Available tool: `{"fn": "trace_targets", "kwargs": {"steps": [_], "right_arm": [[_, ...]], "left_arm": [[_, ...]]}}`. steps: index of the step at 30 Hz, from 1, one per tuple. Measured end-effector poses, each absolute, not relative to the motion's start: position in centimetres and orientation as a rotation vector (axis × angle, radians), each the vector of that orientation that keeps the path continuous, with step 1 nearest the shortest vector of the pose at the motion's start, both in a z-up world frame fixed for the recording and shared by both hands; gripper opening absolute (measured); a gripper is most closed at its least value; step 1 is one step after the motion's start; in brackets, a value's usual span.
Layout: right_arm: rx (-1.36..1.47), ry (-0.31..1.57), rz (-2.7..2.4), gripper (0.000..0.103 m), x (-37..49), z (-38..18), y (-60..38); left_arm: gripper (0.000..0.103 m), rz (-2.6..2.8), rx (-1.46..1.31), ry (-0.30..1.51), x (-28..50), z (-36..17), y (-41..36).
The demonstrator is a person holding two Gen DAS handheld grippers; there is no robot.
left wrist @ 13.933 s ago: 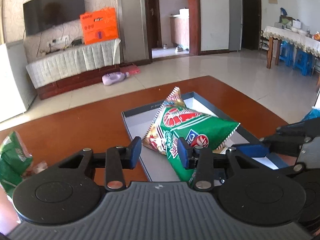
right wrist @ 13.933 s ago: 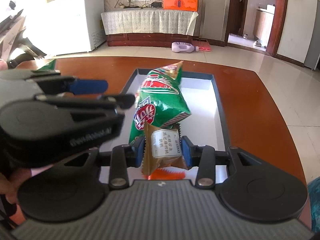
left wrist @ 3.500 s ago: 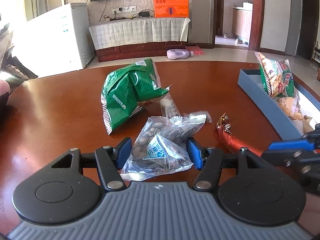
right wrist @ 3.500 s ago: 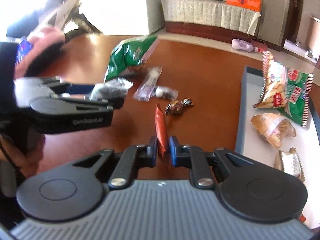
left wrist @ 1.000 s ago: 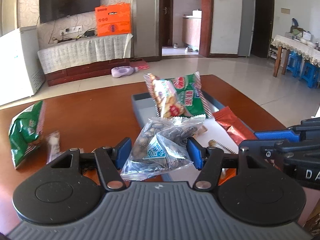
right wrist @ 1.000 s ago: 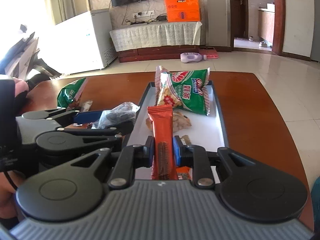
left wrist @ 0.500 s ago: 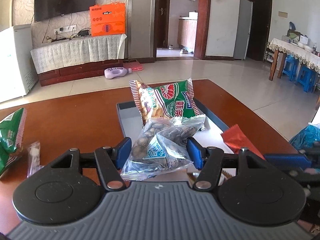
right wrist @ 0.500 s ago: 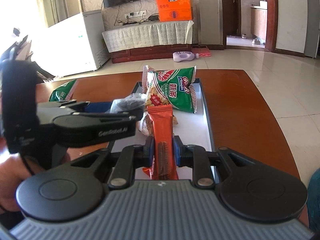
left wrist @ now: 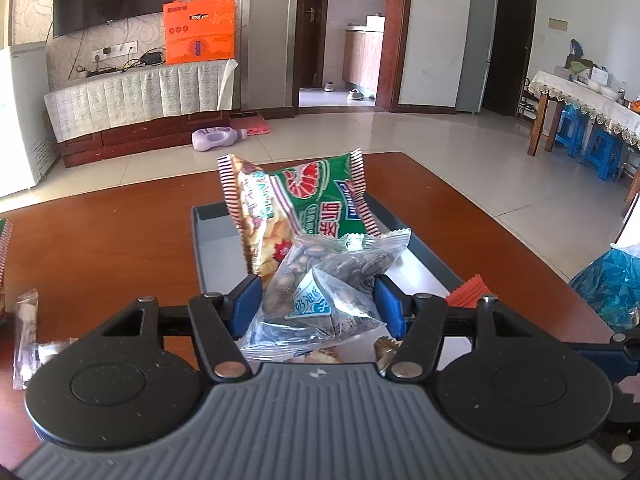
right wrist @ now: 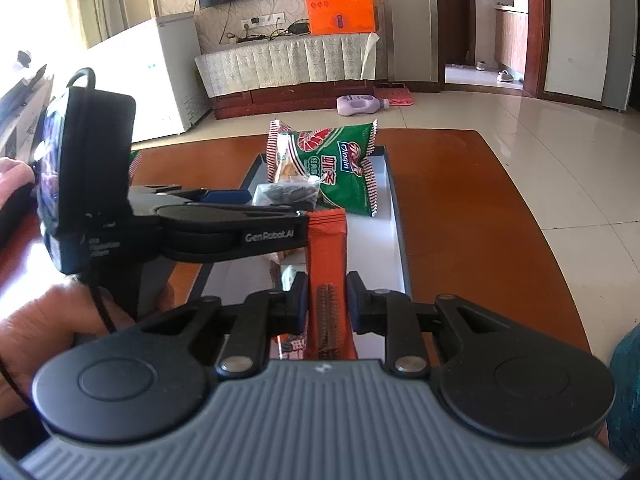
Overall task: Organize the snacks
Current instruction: 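Lower and release the nut bag with the left gripper while the right releases the candy bar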
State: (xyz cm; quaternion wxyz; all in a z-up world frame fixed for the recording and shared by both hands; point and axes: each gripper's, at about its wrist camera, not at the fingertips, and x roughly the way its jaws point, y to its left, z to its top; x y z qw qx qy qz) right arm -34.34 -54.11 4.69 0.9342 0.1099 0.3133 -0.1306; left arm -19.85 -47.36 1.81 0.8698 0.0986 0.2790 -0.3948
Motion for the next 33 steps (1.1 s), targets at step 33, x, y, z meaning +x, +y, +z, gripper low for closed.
{"fn": "trace_targets", "kwargs": {"steps": [33], "right_arm": [[0.237, 0.682, -0.251, 0.024, -33.8, 3.6, -54.2]], "left_arm": [[0.083, -0.825, 0.189, 0.547, -20.2, 3.0, -46.5]]}}
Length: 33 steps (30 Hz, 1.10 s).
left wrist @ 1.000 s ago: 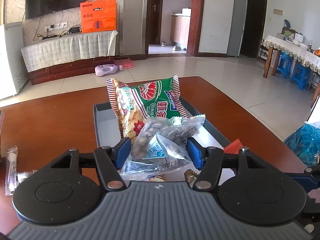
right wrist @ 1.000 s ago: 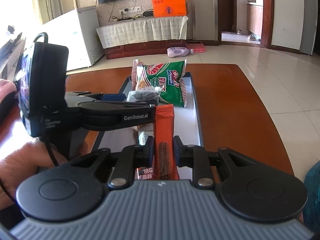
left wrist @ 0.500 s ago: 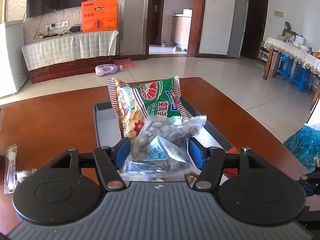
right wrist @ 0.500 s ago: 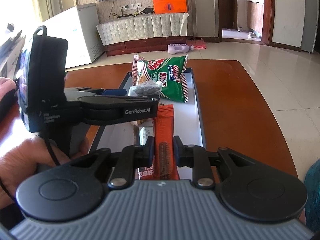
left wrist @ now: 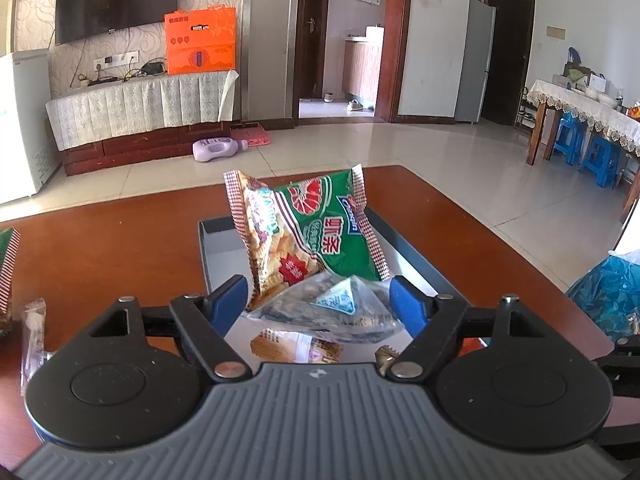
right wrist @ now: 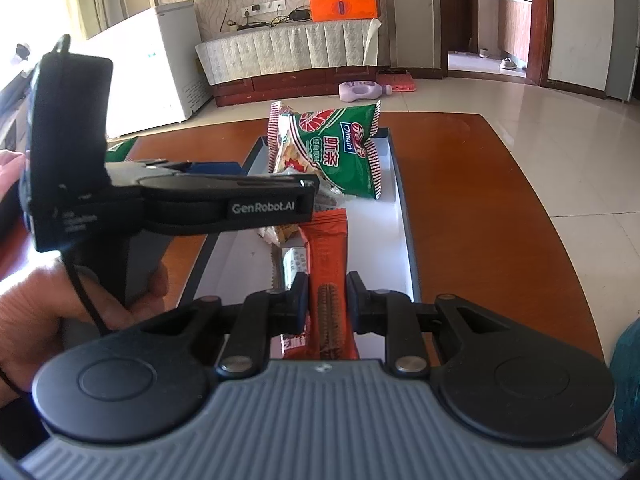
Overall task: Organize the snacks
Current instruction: 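Lower and release the nut bag with the left gripper while the right releases the candy bar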
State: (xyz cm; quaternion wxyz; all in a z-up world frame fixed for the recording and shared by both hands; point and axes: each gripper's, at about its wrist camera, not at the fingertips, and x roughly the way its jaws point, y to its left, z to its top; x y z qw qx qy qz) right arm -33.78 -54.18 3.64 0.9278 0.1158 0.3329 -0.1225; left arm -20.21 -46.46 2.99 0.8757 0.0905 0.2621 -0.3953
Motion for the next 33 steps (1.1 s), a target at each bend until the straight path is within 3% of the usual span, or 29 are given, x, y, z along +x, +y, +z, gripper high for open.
{"fn": "trace_targets", "kwargs": {"steps": [33], "right_arm": [[0.253, 0.712, -0.274, 0.024, -28.5, 1.9, -52.9]], "left_arm": [[0.085, -0.807, 0.179, 0.514, -20.3, 5.9, -39.1]]}}
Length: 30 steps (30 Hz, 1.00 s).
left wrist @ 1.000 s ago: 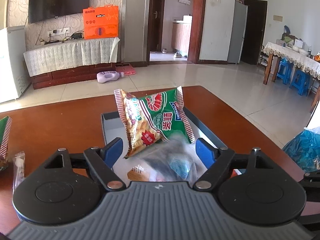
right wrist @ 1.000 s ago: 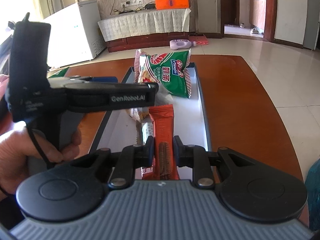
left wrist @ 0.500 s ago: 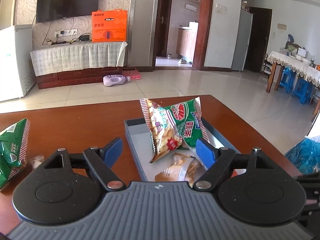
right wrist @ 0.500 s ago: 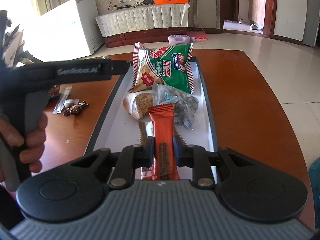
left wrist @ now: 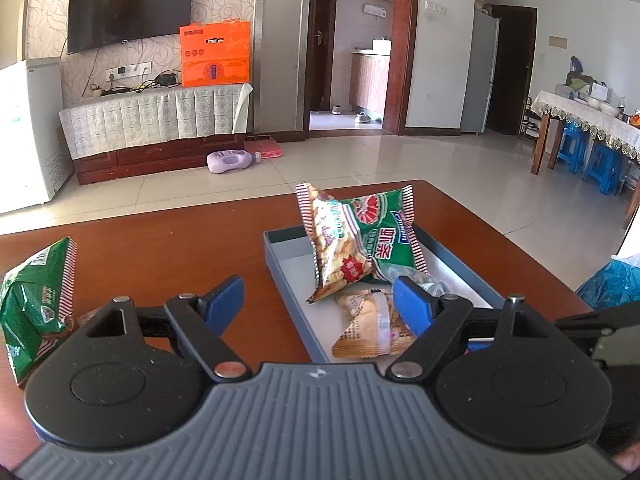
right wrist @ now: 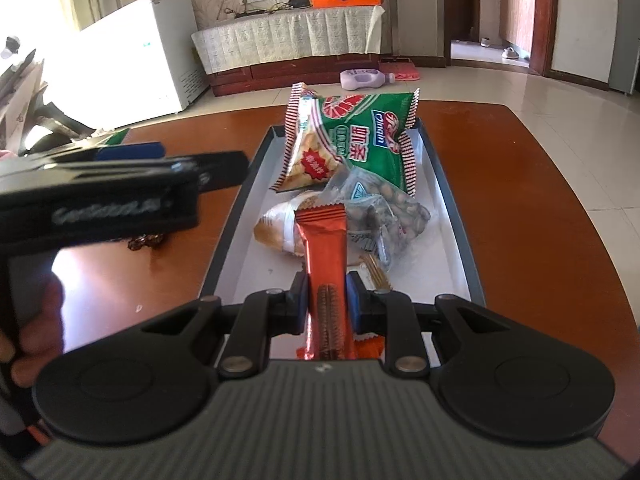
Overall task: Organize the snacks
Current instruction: 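Lower and release the nut bag with the left gripper while the right releases the candy bar, then grasp the brown-wrapped chocolate on the table with the right gripper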
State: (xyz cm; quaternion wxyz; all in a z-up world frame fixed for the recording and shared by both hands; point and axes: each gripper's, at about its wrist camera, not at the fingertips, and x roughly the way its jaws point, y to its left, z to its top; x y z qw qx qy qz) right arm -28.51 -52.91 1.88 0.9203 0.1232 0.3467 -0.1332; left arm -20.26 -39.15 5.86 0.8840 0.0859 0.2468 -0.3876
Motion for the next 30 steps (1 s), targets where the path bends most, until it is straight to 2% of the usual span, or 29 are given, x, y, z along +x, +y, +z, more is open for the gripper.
{"fn": "trace_targets", "kwargs": {"steps": [17, 20, 24, 30], "right_arm": [[0.252, 0.736, -0.329, 0.026, -28.3, 1.6, -52.5], [0.264, 0.737, -0.336, 0.030, -28.4, 1.7, -52.4], [0.315, 0.712, -0.332, 0.046, -29.0, 2.4, -52.1], [0.303, 0.627, -0.337, 0.052, -30.0, 4.3, -50.6]], "left_arm": [[0.088, -0.769, 0.213, 0.525, -20.9, 5.6, -36.3], [0.088, -0.759, 0.218, 0.525, -20.8, 5.6, -35.6], [0.088, -0.746, 0.220, 0.526, -20.9, 5.5, -34.8], [0.088, -0.718, 0.228, 0.524, -20.5, 5.4, -33.1]]}}
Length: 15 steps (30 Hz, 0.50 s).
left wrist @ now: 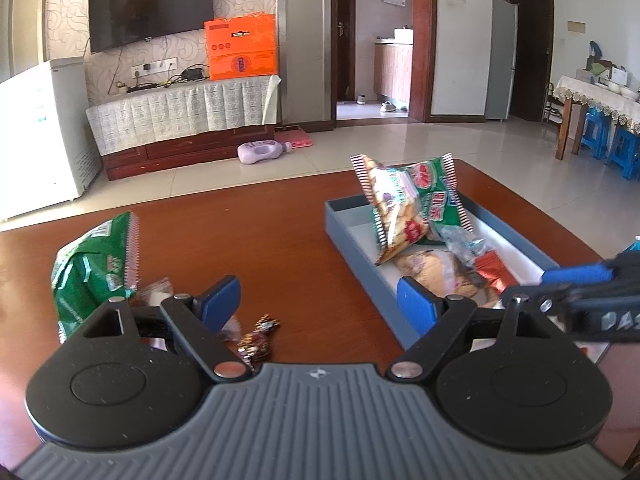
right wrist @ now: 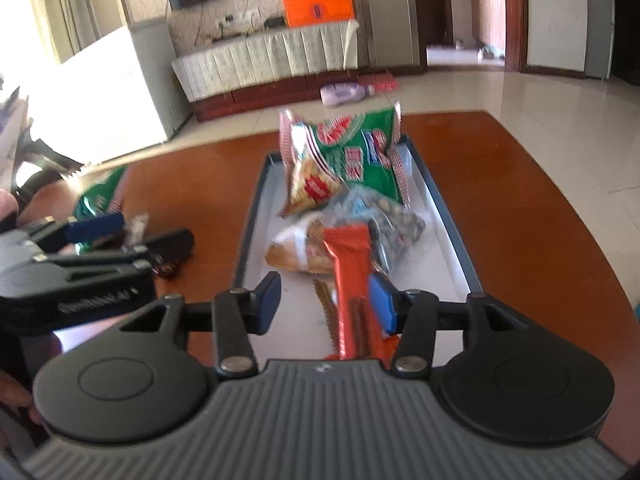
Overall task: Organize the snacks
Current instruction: 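Grasp the brown-wrapped chocolate on the table with the right gripper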
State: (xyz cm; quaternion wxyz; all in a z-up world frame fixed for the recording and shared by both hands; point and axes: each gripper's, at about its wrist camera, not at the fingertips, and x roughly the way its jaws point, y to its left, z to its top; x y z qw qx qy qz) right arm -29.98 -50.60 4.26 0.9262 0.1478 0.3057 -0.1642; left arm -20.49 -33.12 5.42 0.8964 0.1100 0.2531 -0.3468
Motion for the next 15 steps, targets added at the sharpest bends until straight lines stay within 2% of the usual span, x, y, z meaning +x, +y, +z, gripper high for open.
{"fn": "trace_targets", "kwargs": {"steps": [6, 7, 9, 15], "right_arm": [[0.254, 0.573, -0.282, 0.053, -28.6, 5.0, -48.6], [0.246, 0.569, -0.264, 0.054, -28.2, 5.1, -48.1], [0.213, 0.570, -0.230, 0.065, -26.9, 5.1, -46.8], [0.117, 0.646, -0.105, 0.065, -22.1, 3.9, -42.3]], "left_arm": [[0.088, -0.662, 0.219, 0.540, -18.7, 5.0, -29.6], [0.088, -0.648, 0.216, 0.546, -18.2, 4.9, -28.7], [0.088, -0.618, 0.215, 0.552, -17.3, 4.6, -26.9], [0.088, -0.537, 0.211, 0.583, -15.2, 3.7, -22.2]]}}
